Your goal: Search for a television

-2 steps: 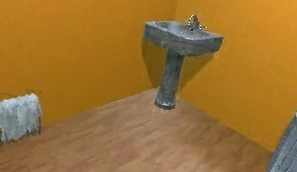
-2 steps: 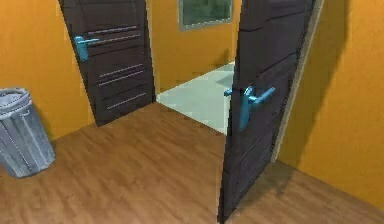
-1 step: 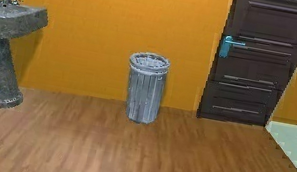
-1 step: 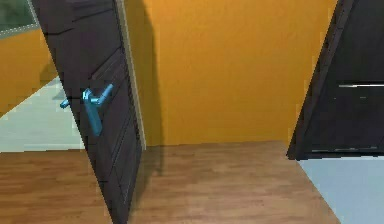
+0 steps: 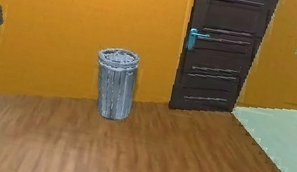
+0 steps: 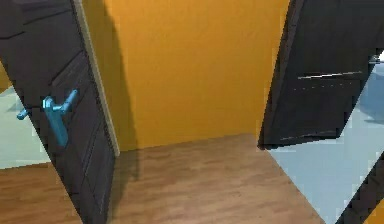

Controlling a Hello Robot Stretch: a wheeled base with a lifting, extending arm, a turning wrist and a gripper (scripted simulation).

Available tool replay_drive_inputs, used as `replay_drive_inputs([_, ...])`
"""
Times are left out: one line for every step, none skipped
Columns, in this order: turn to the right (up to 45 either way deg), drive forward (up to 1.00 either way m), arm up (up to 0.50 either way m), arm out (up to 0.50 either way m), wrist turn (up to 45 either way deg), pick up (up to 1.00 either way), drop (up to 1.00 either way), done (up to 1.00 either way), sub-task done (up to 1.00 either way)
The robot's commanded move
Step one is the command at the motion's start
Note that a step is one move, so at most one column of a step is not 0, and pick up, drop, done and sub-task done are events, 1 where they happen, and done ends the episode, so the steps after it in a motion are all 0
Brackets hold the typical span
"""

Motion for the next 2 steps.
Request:
replay_drive_inputs([0.0, 0.75, 0.0, 0.0, 0.0, 0.0, 0.0, 0.0, 0.0])
replay_drive_inputs([27.0, 0.0, 0.0, 0.0, 0.0, 0.0, 0.0, 0.0, 0.0])
